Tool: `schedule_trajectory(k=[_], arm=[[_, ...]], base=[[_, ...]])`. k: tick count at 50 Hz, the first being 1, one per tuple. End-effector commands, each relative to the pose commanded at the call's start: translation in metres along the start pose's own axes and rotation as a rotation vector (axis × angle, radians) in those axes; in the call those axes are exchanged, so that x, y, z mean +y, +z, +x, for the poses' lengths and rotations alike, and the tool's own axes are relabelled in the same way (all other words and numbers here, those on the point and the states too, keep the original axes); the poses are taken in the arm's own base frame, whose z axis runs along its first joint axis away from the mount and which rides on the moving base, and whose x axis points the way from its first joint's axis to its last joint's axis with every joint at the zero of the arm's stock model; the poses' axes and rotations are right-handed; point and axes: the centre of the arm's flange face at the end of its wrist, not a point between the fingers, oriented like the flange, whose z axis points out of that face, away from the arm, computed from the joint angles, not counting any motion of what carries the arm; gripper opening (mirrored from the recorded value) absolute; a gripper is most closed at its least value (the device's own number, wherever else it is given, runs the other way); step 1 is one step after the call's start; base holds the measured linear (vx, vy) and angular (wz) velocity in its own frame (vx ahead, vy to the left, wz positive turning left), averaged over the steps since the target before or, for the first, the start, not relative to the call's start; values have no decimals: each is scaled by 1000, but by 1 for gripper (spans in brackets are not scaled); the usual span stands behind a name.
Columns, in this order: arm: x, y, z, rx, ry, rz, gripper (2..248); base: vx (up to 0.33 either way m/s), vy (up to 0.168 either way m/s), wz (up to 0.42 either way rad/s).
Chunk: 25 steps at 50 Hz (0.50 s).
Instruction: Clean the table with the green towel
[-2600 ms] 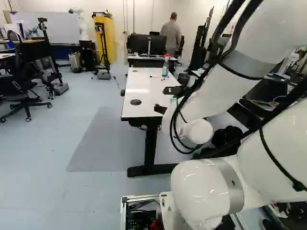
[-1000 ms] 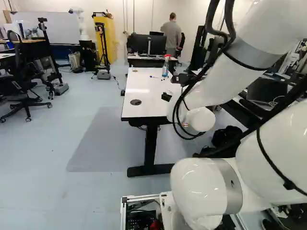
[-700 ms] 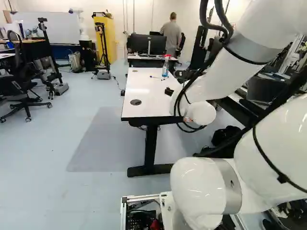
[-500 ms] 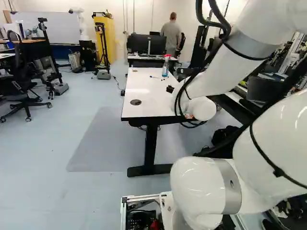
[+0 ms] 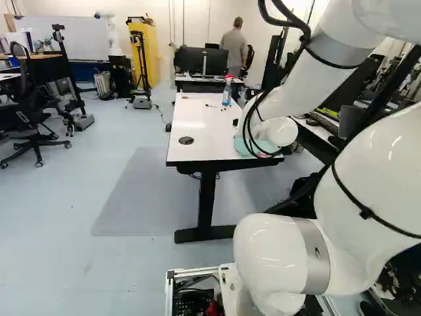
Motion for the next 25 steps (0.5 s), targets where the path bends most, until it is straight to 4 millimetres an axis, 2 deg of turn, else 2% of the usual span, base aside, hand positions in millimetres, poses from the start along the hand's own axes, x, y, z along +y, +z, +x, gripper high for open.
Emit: schedule_trajectory(k=[25], arm=[[18, 29, 24, -173, 20, -37, 247]], base=[[0, 0, 0]])
